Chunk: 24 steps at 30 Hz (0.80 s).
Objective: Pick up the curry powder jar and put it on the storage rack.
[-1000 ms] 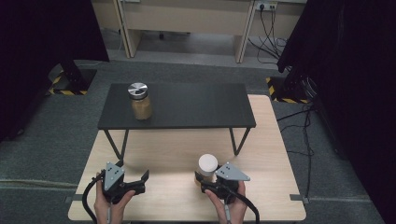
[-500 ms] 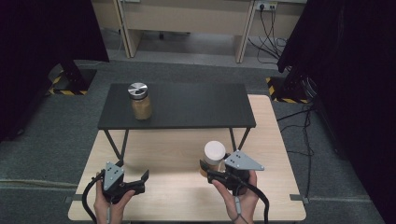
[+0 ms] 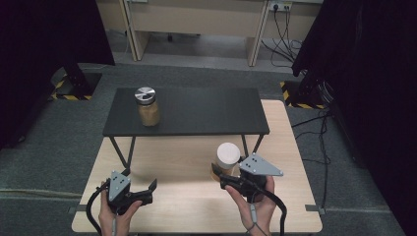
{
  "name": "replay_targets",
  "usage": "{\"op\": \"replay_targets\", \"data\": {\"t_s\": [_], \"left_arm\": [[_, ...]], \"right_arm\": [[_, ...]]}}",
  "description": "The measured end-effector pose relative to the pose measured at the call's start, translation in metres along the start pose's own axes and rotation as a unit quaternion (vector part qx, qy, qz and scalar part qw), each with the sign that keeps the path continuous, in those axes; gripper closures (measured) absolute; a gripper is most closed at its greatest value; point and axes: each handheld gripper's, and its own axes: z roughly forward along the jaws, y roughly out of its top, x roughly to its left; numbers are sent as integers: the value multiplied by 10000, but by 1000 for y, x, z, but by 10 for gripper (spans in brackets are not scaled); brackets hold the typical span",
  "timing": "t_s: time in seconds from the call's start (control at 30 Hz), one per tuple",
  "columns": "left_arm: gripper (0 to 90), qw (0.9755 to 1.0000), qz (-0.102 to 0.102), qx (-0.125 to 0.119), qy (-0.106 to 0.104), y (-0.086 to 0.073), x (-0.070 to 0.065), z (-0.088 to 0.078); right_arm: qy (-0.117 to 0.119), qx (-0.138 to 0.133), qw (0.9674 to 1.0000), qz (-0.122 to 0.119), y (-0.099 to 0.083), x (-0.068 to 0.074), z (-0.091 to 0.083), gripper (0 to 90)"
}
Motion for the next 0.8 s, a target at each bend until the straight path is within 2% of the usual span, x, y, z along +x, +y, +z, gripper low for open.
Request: {"op": "replay_targets", "data": {"t_s": [0.2,0.4,0.53,0.8], "left_arm": [[0,10000,12,-2,-20,0,-1,0],[0,10000,-12,-8,-38,1,0,0],[0,10000,-40,-25,-59,1,1,0],[0,9999,-43,-57,-82,2,0,-1]], "right_arm": [[-23,-11,10000,-1,3,0,-3,323],[-23,-22,10000,4,13,-3,-5,323],[-32,-3,10000,-62,24,-5,-4,323],[-35,-76,9999,-88,48,-20,2,323]]}}
